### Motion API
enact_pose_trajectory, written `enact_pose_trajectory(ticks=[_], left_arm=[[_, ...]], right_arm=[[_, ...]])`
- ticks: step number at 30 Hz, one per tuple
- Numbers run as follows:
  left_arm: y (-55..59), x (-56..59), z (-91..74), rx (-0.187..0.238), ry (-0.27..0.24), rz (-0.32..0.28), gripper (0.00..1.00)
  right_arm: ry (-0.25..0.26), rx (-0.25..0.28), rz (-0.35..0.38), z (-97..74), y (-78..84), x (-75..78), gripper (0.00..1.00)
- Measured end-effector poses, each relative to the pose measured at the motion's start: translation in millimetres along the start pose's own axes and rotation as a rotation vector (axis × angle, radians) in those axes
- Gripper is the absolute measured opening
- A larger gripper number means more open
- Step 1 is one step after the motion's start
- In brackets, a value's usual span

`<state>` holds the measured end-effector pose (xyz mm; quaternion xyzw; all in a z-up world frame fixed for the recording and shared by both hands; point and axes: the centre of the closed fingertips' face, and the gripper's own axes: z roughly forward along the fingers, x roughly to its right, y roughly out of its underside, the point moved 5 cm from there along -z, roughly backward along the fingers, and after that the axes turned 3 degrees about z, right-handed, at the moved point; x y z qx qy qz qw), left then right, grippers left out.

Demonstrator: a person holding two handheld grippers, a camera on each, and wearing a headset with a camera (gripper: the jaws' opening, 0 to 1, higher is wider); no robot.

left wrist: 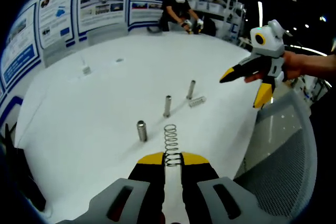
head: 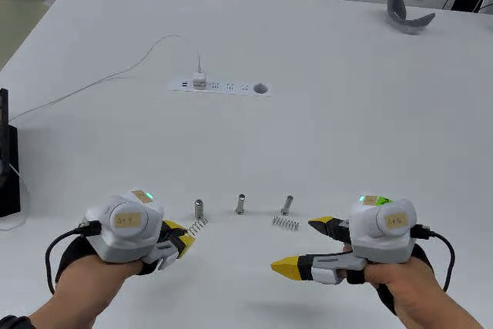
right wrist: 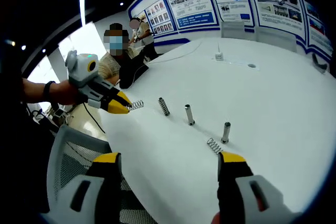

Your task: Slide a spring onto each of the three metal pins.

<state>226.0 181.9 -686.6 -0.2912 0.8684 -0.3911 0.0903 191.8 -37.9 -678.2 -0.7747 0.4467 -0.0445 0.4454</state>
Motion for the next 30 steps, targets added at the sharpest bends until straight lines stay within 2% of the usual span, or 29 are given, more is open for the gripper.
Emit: enact_pose_trajectory(ticks=[11,16,20,30], left_arm=[[-12.8,7.3,-14.9,0.036,0.018,0.048,0.1],[-18.5,14.0,-15.4,0.045,0.03,0.064,0.1],[-25.6,21.2,-16.3,0.056,0.043,0.075,0.1],[-40.8,35.3,-14.5,0.083,0.071,0.116,0.1]], right_arm=[[-0.042,0.039,0.025,7.3,-18.0,-4.6,0.73],[-0.089,0.063,0.039,13.0,-29.4,-11.9,0.69],[-0.101,0.069,0.024,16.6,-35.9,-15.5,0.67],[-0.164,0.098,0.038,20.8,-48.7,-26.3,0.59]])
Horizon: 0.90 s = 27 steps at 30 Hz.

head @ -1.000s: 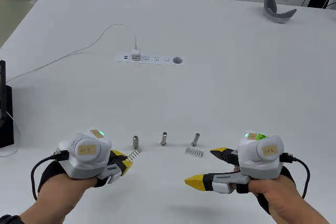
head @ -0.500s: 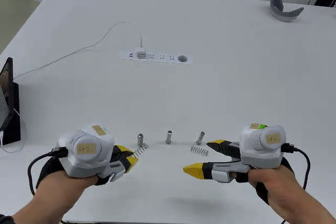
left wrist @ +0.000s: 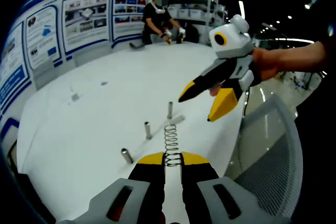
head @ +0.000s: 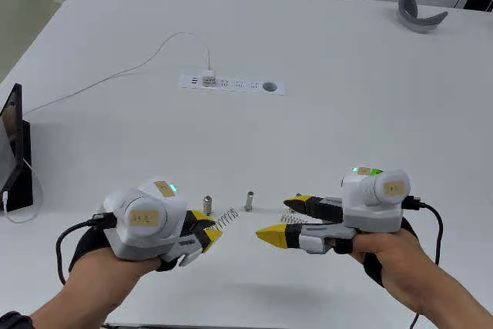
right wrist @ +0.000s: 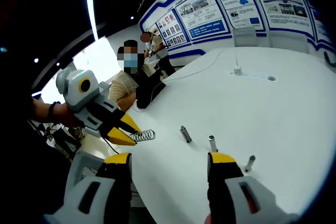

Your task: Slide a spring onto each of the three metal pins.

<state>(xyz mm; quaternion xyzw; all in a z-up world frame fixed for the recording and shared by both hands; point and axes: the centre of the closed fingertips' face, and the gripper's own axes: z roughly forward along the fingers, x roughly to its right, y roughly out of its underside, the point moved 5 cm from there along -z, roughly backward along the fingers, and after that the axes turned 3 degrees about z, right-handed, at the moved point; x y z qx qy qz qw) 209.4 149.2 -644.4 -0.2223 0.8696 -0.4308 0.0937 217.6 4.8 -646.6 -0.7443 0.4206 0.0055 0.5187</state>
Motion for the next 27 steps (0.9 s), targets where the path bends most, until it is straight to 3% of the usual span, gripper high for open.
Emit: enact_pose_trajectory(ticks=[11,17,27], left_arm=[[-8.5,13.1,7.4,0.009,0.038,0.036,0.1],[-12.4,19.9,10.5,0.011,0.061,0.054,0.1],[-21.6,26.4,12.4,0.031,0.083,0.082,0.1]], right_arm=[[-0.092,0.01,0.072,9.4,-2.8,-15.5,0.46],[-0.161,0.021,0.147,13.7,-6.2,-26.3,0.36],[-0.195,-0.001,0.197,17.6,-3.1,-28.2,0.3]])
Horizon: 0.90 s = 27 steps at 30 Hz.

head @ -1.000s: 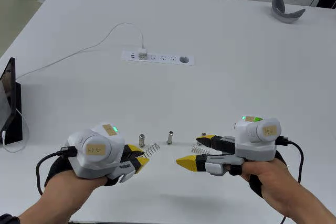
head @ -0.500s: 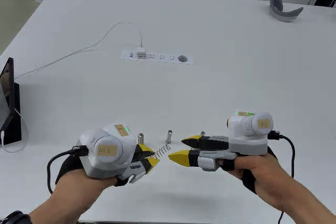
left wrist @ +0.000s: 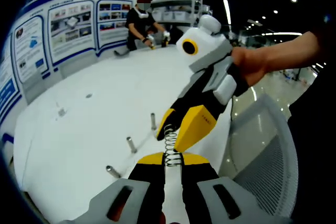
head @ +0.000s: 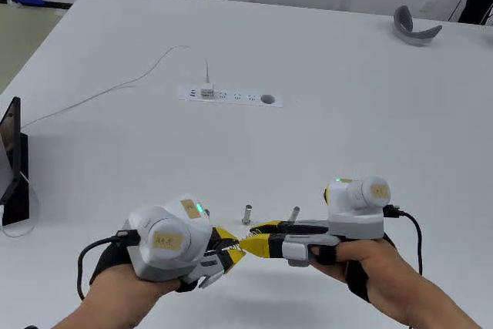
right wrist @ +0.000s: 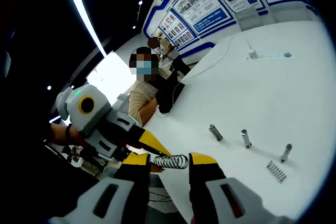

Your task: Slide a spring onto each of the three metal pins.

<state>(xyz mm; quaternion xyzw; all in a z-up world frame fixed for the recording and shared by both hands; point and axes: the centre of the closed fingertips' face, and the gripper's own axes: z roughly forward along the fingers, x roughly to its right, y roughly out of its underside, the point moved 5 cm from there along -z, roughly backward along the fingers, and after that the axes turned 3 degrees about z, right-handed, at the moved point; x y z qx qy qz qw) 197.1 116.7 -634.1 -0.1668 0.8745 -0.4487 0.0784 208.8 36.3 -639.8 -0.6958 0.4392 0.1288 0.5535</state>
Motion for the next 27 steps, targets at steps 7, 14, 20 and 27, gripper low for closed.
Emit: enact_pose_trajectory(ticks=[7,14,20,27], left_arm=[[0.6,-0.5,2.0,-0.004,0.011,0.009,0.1],[1.4,1.3,5.8,-0.009,0.022,0.014,0.1],[-0.5,0.9,6.1,-0.002,0.035,0.027,0.1],[-2.1,-0.7,3.1,0.014,0.051,0.029,0.1]], right_arm=[[-0.011,0.003,0.014,-2.6,-2.5,-1.2,0.26],[-0.02,-0.004,0.005,-3.9,-5.7,-3.6,0.21],[-0.015,-0.023,-0.026,-3.7,-8.1,-4.6,0.17],[-0.03,-0.066,-0.083,-3.3,-13.7,-9.5,0.13]])
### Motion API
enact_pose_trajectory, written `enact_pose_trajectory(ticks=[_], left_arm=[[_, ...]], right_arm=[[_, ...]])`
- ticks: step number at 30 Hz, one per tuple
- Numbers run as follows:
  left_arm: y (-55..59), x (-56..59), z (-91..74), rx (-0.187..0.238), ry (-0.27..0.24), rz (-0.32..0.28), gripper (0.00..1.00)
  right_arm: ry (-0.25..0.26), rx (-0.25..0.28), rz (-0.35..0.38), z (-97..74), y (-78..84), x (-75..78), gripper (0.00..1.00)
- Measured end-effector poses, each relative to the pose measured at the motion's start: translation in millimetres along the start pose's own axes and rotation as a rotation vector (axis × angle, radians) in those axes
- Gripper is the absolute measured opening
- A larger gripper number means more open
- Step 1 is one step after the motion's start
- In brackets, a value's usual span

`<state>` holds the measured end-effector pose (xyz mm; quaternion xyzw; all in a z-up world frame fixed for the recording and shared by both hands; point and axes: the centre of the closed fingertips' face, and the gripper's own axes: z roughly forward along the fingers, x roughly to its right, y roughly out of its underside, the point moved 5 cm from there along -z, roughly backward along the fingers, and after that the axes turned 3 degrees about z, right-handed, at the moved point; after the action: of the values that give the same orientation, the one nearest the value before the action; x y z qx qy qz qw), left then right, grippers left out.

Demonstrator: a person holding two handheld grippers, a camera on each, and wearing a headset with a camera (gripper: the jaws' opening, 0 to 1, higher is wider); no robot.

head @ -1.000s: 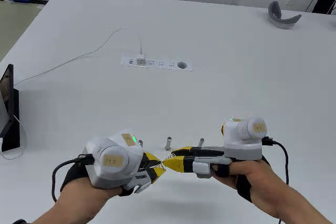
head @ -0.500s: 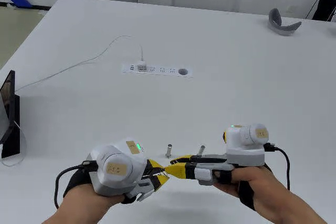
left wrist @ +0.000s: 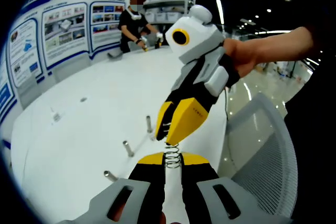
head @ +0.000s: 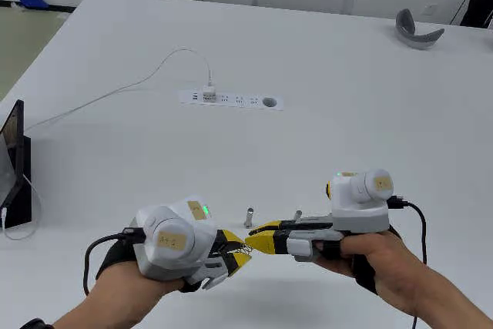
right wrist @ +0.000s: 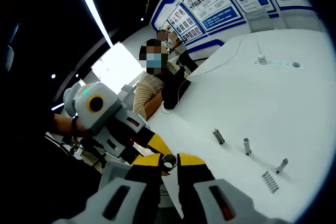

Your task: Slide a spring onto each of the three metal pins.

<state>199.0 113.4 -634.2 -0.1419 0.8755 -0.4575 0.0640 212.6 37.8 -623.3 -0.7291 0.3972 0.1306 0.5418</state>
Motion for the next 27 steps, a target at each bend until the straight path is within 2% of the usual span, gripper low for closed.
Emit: enact_pose_trajectory(ticks=[6,10,19,27], left_arm=[[-4.4,-3.7,-3.5,0.036,0.02,-0.024,0.1],[-7.7,-2.2,-4.1,0.056,0.038,-0.044,0.1],[-9.5,0.9,-6.8,0.059,0.054,-0.02,0.1],[-13.1,3.9,-11.5,0.078,0.083,0.005,0.1]], right_arm=[[-0.014,-0.053,-0.081,-0.9,-8.9,-6.5,0.12],[-0.021,-0.1,-0.141,-2.1,-13.3,-10.5,0.12],[-0.047,-0.169,-0.223,-1.3,-14.1,-16.4,0.12],[-0.082,-0.261,-0.344,-3.1,-16.3,-25.4,0.13]])
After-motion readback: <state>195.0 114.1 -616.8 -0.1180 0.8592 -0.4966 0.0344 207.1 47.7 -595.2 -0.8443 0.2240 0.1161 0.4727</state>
